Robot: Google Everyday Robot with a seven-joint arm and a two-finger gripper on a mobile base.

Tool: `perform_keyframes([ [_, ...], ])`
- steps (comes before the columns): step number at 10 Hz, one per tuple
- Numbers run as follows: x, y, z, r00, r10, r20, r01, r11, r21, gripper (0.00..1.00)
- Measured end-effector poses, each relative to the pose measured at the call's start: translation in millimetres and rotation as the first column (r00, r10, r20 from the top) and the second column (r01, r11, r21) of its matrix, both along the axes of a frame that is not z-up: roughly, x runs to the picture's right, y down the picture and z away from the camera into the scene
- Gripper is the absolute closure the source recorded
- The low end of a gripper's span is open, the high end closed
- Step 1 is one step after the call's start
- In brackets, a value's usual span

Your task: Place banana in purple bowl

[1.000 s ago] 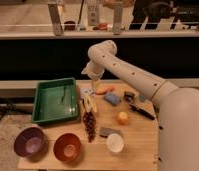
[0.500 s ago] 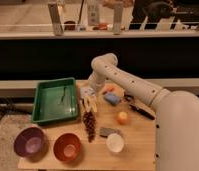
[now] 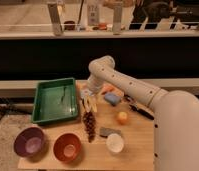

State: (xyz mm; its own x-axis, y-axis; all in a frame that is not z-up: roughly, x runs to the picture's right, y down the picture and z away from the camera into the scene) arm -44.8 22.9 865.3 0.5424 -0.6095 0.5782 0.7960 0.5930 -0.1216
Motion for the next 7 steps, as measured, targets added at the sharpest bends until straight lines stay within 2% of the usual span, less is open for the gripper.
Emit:
perform_keyframes([
  [3, 0, 7, 11.7, 1.0, -0.012, -0.016, 0.011, 0.9997, -0.021, 0.2],
  [4, -1, 8, 14.1, 1.0, -0.016, -0.02, 0.016, 0.9995, -0.028, 0.23],
  [5, -2, 8, 15.4, 1.0, -0.02, -0.022, 0.019, 0.9993, -0.032, 0.29],
  [6, -3, 9, 16.8, 0.999, -0.023, -0.026, 0.022, 0.999, -0.038, 0.42],
  [7, -3, 10, 17.2, 0.999, -0.024, -0.029, 0.023, 0.9987, -0.046, 0.51],
])
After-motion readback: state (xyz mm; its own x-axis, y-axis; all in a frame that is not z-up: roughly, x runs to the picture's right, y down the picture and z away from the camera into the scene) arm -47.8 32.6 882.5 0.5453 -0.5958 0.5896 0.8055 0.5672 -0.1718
